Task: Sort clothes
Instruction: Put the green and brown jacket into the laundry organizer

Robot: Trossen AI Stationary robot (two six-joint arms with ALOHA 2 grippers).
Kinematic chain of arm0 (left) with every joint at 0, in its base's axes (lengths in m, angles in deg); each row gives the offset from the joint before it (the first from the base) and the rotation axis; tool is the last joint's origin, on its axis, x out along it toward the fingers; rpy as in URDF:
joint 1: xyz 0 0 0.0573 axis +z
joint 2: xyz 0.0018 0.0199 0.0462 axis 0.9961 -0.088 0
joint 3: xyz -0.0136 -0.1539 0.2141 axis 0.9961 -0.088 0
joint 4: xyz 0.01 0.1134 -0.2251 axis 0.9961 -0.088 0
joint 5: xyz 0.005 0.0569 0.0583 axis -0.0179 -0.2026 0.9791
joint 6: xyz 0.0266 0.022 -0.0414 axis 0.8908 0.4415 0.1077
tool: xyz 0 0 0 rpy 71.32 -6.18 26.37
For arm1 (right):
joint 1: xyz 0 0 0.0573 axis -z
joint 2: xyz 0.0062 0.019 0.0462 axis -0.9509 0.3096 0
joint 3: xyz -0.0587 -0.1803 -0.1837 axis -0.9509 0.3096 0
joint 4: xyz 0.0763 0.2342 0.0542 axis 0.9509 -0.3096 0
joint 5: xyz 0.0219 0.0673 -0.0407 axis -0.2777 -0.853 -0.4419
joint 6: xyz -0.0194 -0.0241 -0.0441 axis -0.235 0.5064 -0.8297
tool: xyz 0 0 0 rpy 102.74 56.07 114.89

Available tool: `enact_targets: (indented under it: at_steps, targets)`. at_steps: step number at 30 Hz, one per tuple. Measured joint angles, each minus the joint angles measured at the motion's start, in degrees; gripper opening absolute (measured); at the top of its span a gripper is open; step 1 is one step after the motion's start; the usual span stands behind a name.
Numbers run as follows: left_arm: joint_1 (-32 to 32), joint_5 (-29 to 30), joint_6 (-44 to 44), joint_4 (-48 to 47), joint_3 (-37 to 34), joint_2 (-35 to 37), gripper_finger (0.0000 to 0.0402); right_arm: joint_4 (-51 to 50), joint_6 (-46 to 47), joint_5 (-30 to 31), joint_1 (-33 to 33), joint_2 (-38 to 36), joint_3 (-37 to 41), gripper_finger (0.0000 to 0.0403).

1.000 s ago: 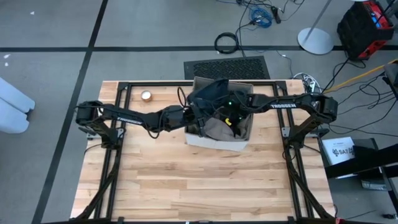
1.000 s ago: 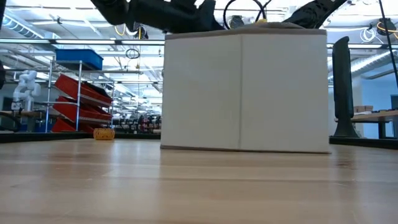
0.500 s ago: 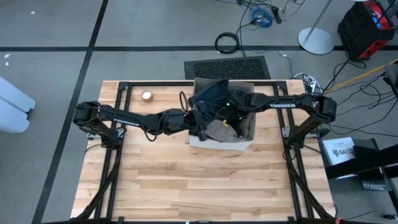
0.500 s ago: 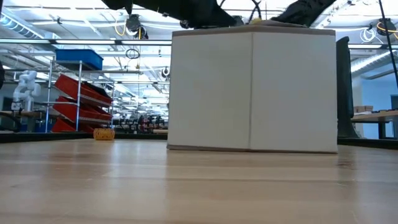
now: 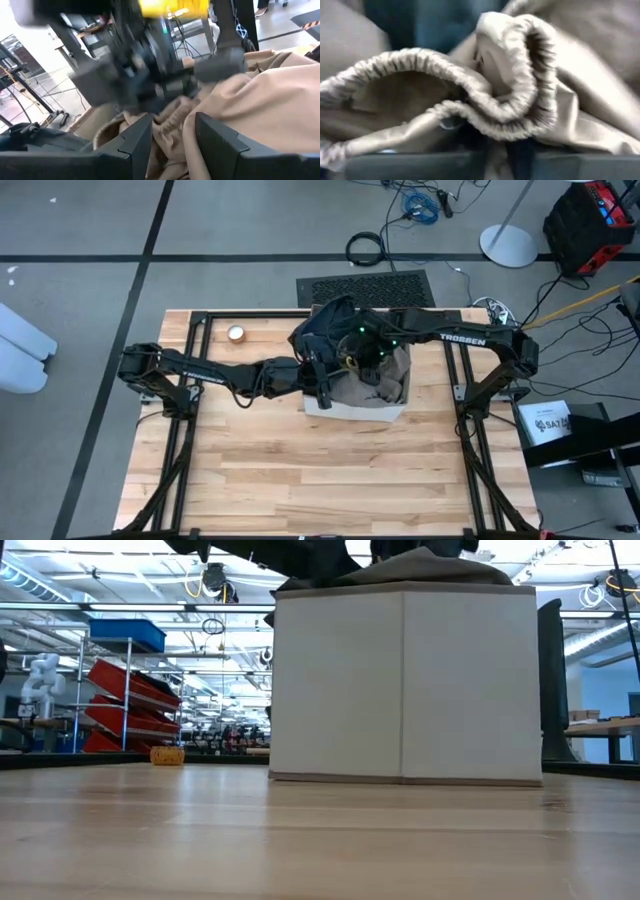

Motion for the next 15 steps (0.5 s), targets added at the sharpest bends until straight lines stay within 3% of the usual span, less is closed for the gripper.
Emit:
enact_targets:
  at_steps: [9, 15]
  targets:
    - [0.06, 1.09, -0.04, -2.50, 0.00, 0.00, 0.0160, -6.53, 4.42, 0.04, -1.47, -0.08, -9.53, 0.0161]
    - [0.08, 1.10, -0.26, -3.20, -0.35, 0.02, 0.0160, -13.49, 4.64, -0.01, -1.43, -0.15, -17.85, 0.0195]
